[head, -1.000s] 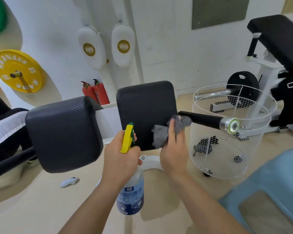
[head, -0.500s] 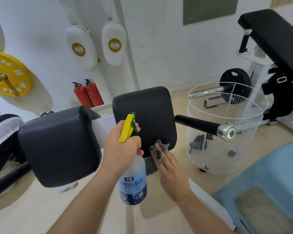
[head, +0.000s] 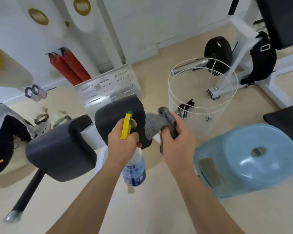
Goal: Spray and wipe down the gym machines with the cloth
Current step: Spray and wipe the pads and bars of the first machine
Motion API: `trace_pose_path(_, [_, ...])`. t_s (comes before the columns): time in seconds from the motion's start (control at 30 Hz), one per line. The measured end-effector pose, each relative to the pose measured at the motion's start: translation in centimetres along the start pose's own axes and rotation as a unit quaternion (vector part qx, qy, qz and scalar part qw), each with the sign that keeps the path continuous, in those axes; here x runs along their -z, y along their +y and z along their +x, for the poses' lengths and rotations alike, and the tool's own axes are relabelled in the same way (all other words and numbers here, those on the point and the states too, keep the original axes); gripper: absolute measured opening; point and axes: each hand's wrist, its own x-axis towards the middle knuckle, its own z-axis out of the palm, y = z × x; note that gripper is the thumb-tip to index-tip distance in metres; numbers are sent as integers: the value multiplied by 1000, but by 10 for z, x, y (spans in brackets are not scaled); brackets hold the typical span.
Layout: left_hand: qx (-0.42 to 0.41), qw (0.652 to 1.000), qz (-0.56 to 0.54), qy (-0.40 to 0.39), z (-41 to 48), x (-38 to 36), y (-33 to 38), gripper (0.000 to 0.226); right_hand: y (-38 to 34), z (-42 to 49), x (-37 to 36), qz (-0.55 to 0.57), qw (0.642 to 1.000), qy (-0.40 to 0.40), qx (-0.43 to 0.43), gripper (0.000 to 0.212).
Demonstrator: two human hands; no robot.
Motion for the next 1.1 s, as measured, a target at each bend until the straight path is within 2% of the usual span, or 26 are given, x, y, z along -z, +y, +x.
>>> trace_pose_path(0.17, [16, 999, 29, -35, 14, -2, 29, 27, -1, 56, 19, 39, 991, 41, -120, 36])
trace_pose_path(0.23, [12, 999, 40, -33, 16, -8, 32, 28, -10, 72, 19, 32, 989, 52, -131, 29])
trace_pose_path(0.3, [16, 999, 32, -12, 18, -17, 34, 27, -15, 89, 13, 37, 988, 60, -135, 24])
trace_pose_path(0.47, [65, 993, -71, 62, 31, -52, 45, 26, -16, 131, 2, 36, 990, 21, -133, 21])
trace_pose_path(0.63, [56, 977, -143, 150, 64, -77, 83, 28, -22, 170, 12, 56, 987, 22, -150, 23])
trace_pose_path(0.83, [64, 935, -212, 278, 106, -125, 122, 29, -29, 224, 25, 26, 993, -3, -111, 25])
trace_pose_path(1.0, [143, 877, -262, 377, 120, -191, 107, 25, 0, 257, 20, -54, 994, -80, -43, 24])
trace_pose_path(1.1, [198, 833, -279, 435, 118, -224, 87, 26, 23, 270, 9, -58, 988, -140, -36, 25])
